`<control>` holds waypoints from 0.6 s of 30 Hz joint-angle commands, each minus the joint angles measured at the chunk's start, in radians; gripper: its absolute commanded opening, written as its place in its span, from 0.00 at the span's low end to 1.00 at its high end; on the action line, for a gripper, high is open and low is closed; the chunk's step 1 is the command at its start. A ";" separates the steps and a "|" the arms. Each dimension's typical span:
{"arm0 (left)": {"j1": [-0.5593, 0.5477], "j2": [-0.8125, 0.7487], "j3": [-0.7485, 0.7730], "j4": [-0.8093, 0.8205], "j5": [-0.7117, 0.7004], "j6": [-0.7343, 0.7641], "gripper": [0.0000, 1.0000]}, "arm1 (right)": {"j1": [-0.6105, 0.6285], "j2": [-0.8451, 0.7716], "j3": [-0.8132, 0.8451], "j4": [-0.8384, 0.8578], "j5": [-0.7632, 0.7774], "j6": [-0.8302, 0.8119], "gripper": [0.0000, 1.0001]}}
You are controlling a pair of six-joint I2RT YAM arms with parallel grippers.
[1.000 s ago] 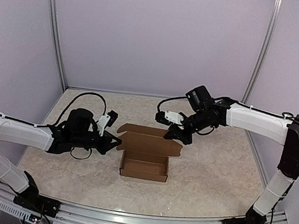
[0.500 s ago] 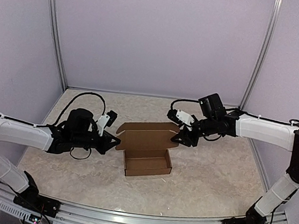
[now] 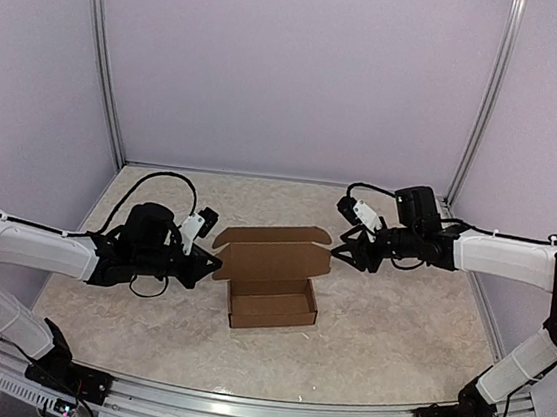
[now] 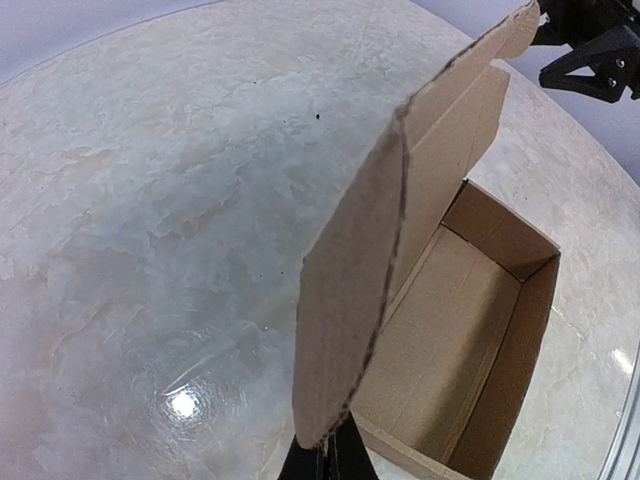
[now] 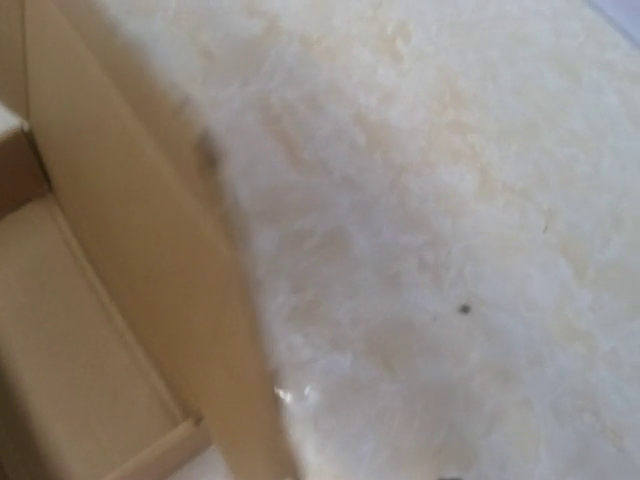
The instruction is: Fold the paper box
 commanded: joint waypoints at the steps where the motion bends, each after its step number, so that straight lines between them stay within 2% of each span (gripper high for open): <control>1: 0.000 -0.011 0.026 -0.038 -0.018 0.034 0.00 | -0.012 0.029 0.005 0.073 -0.062 0.031 0.47; 11: -0.006 -0.009 0.028 -0.038 -0.026 0.028 0.00 | -0.013 0.084 0.025 0.100 -0.167 0.045 0.37; 18: -0.011 0.001 0.035 -0.038 -0.029 0.030 0.00 | -0.011 0.094 0.005 0.107 -0.171 0.068 0.30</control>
